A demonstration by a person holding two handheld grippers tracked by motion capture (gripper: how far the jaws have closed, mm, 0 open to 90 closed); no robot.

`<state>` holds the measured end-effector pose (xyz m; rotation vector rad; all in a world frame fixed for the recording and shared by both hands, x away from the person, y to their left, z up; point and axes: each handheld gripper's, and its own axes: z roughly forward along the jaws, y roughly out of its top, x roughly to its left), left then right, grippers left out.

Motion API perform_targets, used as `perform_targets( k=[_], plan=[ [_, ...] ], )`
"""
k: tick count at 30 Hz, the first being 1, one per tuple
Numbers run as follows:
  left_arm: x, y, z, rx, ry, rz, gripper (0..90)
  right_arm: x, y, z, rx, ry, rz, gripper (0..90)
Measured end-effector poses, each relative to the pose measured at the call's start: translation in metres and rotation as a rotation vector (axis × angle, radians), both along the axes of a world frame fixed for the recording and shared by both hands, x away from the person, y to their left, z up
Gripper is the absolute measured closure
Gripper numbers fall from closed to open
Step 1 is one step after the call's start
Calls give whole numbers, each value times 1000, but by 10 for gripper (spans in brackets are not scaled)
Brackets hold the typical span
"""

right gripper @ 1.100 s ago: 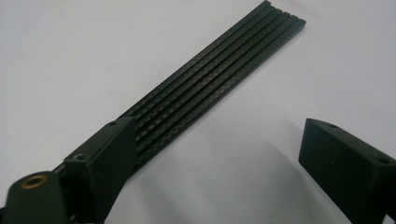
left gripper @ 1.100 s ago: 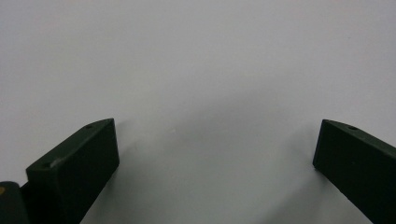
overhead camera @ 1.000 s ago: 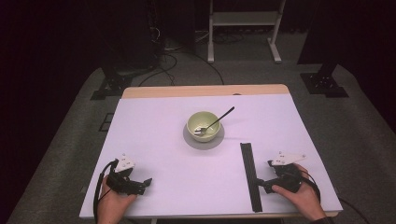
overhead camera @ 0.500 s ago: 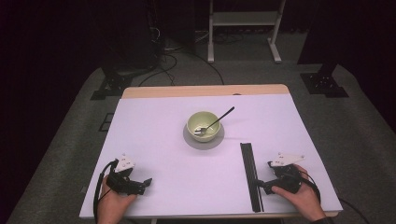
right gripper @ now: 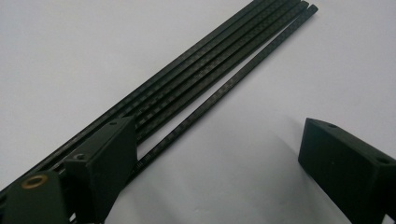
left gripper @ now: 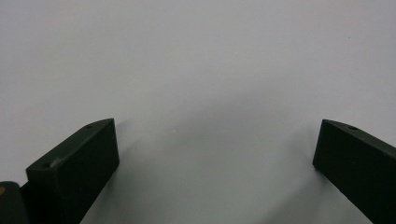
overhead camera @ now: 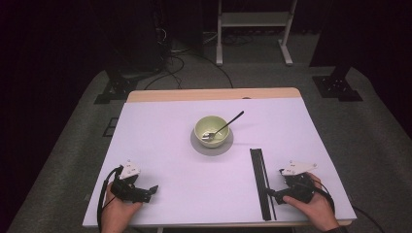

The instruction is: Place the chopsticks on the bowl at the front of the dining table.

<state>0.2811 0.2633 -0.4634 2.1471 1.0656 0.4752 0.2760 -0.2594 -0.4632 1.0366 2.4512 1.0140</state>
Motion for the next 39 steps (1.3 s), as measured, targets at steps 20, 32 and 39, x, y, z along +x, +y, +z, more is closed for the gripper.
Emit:
perform_targets(
  k=[20,32,39],
  plan=[
    [0,0,0,0,0,0,0,-29,-3,2,-12,14,1,101],
    [0,0,0,0,0,0,0,-33,-8,1,-18,11,-15,101],
    [0,0,0,0,0,0,0,-31,-16,2,-18,14,-34,102]
  ],
)
